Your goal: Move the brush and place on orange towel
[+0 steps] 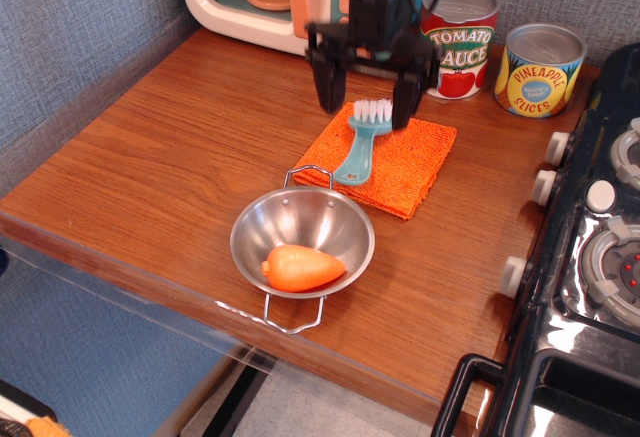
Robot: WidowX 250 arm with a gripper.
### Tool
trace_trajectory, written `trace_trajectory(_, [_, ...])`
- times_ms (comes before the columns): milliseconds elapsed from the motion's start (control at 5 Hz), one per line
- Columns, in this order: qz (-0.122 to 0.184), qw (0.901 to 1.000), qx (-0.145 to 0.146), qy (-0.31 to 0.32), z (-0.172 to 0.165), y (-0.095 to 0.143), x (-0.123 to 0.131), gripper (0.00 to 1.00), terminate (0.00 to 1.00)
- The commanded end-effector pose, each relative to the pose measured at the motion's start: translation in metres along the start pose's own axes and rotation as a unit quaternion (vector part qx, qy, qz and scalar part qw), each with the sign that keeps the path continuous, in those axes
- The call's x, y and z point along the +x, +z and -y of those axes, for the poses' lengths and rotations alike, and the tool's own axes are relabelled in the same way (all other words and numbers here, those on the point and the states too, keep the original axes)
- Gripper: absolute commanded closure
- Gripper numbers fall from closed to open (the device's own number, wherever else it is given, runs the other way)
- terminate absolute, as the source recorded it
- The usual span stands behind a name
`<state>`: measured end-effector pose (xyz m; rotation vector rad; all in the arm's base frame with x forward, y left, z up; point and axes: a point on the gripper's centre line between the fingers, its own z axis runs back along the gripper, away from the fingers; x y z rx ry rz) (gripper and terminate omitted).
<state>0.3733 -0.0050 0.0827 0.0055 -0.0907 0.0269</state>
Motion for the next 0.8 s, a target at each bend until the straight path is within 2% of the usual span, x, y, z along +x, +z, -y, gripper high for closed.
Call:
trace_trajectory(0, [0.021, 0.9997, -0.001, -0.015, -0.0063, 0.027, -0.0166, 0.0, 0.0])
trace_trajectory(400, [0.022, 0.9994, 0.005, -0.025, -0.0085, 0.0285, -0.0186, 0.0, 0.0])
trace_trajectory(600, [0.022, 0.9994, 0.005, -0.025, -0.0085, 0.0285, -0.0186, 0.0, 1.0])
